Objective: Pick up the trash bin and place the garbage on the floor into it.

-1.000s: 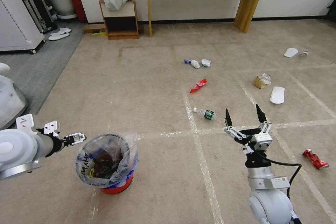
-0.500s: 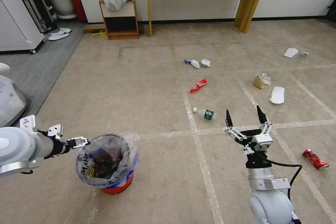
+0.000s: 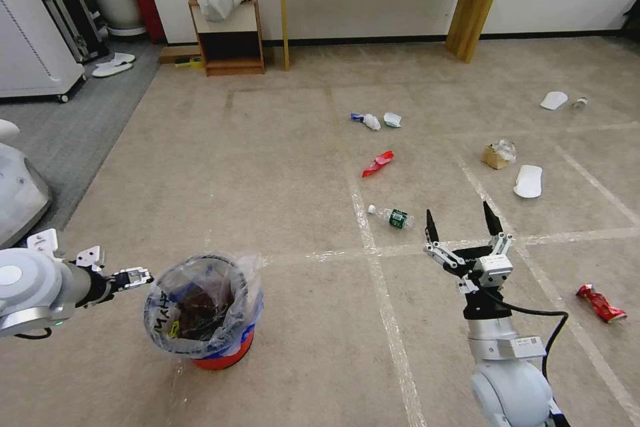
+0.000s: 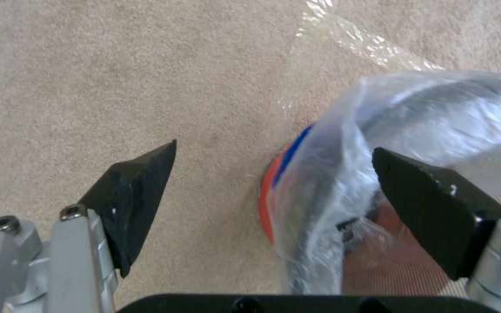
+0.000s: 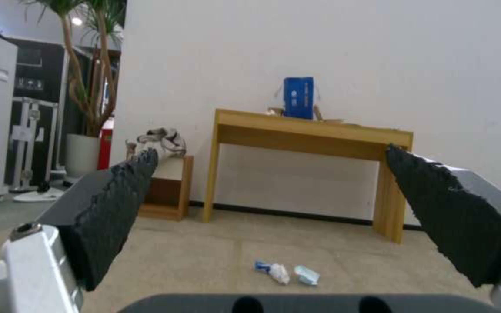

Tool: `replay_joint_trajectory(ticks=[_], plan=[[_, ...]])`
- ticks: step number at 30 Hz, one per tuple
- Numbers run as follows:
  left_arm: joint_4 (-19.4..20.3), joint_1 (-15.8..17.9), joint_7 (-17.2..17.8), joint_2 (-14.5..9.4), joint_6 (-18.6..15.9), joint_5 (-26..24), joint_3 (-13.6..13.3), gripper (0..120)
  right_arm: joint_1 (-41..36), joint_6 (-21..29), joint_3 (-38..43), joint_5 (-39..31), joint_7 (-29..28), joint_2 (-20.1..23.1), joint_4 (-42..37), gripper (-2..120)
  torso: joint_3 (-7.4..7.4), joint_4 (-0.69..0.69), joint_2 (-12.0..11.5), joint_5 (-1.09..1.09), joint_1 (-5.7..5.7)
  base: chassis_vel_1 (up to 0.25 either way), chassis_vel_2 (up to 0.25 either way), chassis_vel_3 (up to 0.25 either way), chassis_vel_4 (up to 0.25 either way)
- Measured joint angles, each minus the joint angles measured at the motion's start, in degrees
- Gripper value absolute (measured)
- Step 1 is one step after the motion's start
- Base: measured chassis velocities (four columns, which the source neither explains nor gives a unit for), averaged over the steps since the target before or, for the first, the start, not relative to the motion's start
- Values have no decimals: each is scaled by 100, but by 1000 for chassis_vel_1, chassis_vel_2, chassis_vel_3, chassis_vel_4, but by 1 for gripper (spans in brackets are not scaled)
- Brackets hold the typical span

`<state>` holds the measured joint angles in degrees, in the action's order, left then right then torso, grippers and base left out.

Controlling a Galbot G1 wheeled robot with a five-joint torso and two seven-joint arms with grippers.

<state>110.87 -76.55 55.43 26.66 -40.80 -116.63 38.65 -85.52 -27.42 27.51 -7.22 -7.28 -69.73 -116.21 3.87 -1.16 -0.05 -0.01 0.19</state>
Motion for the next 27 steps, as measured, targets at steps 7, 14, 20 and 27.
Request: replay_joint_trajectory(ticks=[7,14,20,27], plan=[[-349,21,-163,259,-47,277,-147,88,85,-4,-52,-16,1,60,30,100,0,0,0,0,0,0,0,0,0],[-296,44,-179,431,-49,530,-386,88,125,-4,-70,-35,1,88,75,100,0,1,0,0,0,0,0,0,0],[83,37,-176,423,-25,557,-429,88,123,-12,-76,-46,9,112,96,100,-1,0,0,1,0,0,0,0,0],[331,49,-168,342,114,546,-285,88,111,-33,-52,-52,14,154,103,100,-1,-1,0,1,0,0,0,0,0]])
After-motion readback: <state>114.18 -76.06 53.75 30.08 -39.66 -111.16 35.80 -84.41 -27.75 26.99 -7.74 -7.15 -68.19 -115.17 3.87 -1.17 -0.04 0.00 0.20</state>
